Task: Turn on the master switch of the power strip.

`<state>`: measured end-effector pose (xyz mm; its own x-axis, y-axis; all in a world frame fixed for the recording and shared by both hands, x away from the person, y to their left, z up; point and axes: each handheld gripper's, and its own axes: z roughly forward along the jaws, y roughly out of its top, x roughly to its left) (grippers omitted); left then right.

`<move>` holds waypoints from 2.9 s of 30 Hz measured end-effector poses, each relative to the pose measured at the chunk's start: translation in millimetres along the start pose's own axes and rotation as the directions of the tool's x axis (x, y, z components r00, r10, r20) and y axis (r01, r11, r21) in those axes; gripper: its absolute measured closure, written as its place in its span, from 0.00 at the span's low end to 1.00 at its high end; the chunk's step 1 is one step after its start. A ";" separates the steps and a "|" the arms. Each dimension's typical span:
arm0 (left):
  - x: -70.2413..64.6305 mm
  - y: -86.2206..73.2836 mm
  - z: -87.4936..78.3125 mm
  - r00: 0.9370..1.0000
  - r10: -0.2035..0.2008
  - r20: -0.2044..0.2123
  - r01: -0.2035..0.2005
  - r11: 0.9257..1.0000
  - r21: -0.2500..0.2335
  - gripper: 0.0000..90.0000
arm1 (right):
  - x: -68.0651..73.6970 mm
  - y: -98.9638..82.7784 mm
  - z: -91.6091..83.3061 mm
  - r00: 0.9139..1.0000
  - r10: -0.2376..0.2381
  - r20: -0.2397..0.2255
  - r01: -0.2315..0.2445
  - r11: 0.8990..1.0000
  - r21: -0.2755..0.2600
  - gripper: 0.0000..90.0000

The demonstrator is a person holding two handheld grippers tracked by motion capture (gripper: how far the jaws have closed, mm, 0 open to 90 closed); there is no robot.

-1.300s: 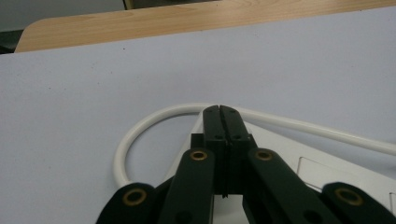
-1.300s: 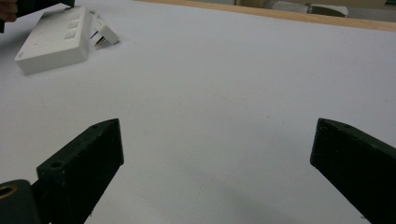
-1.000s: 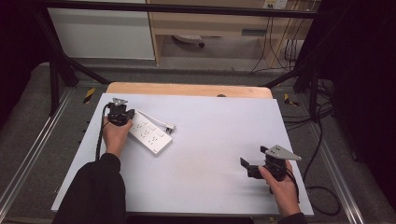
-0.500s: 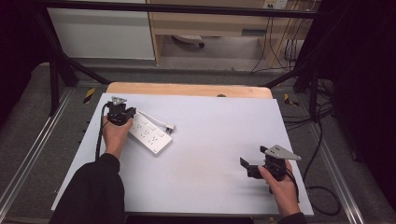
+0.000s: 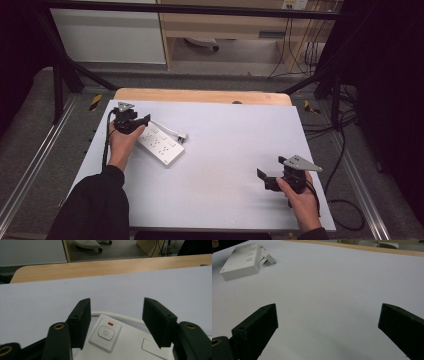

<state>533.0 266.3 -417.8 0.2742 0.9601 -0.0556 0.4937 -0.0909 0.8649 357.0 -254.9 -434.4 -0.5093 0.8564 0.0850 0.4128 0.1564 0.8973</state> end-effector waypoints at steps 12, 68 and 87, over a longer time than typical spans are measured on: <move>-1.5 1.0 -0.9 1.000 -0.018 0.009 0.018 1.000 0.001 0.13 | -0.2 -0.1 0.2 1.000 -0.003 0.001 0.003 1.000 0.000 0.03; -40.7 -41.2 -127.9 0.986 -0.010 0.167 0.022 0.997 -0.070 0.09 | 0.8 -0.4 0.5 1.000 -0.011 0.000 0.011 1.000 0.012 0.03; -30.0 -91.6 -165.7 0.987 -0.025 0.156 0.038 0.996 -0.085 0.09 | -2.6 -1.3 -1.1 1.000 -0.003 0.012 0.002 1.000 0.017 0.04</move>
<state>342.8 289.6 -412.8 0.3873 0.9090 -0.1539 0.4318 -0.0313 0.9014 356.9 -257.8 -435.3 -0.5012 0.8618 0.0774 0.4244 0.1669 0.8900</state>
